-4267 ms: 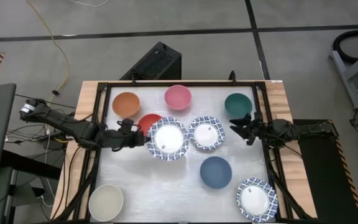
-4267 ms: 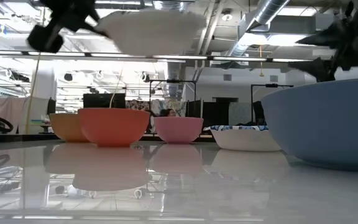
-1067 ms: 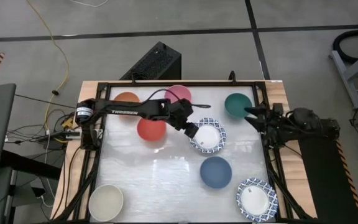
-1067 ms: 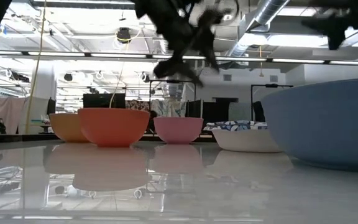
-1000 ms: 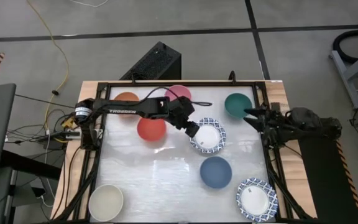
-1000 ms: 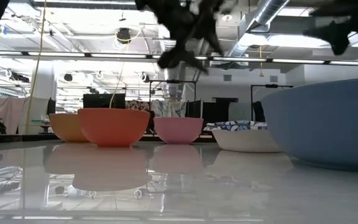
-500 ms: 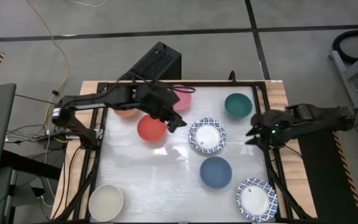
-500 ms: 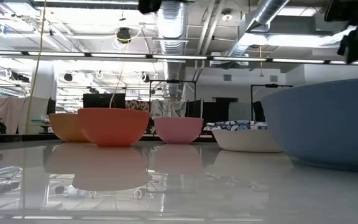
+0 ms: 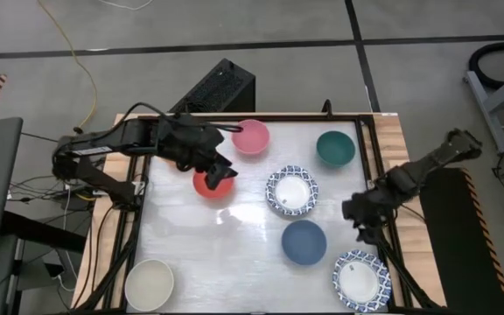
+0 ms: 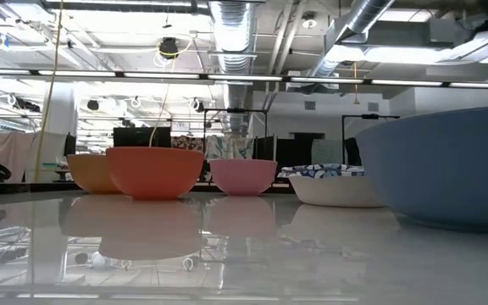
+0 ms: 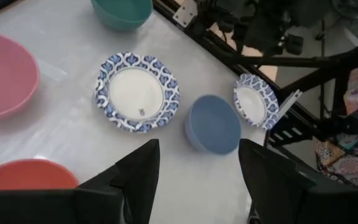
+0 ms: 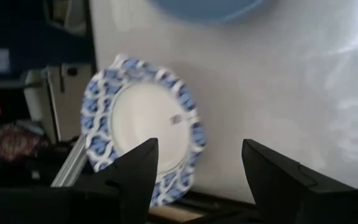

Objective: Nest bowls inside each other
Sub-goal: Stack the bottom white patterned bowl on top of the top white patterned bowl

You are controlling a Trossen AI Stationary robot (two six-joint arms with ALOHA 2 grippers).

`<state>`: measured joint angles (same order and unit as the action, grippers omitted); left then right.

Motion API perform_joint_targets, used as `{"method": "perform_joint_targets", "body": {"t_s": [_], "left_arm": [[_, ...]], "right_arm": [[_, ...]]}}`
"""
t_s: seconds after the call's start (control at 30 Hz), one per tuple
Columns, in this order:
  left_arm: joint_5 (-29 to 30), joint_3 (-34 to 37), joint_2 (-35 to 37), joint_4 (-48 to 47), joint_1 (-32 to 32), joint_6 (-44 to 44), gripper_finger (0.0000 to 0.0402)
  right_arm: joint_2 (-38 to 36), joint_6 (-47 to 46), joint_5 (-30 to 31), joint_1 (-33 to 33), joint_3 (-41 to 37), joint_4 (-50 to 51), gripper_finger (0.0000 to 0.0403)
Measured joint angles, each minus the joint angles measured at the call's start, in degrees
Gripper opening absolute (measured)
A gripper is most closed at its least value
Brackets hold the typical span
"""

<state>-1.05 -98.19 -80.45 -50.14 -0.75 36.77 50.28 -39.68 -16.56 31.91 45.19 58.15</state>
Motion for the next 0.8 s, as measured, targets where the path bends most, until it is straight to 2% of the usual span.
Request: {"method": "perform_joint_targets", "body": {"t_s": [0.2, 0.37, 0.8], "left_arm": [[0.0, 0.0, 0.8, -0.7, 1.2, 0.3, 0.0208], [0.0, 0.0, 0.7, -1.9, 1.5, 0.3, 0.0208], [0.2, 0.0, 0.7, -3.7, 1.5, 0.0, 0.0208]], "right_arm": [[3.6, -8.8, 1.8, 10.1, -1.6, -3.7, 0.0254], [8.1, -11.2, 6.1, 15.2, -1.6, -4.9, 0.0254], [20.7, -10.9, 7.7, 16.5, -1.6, -9.4, 0.0254]]}}
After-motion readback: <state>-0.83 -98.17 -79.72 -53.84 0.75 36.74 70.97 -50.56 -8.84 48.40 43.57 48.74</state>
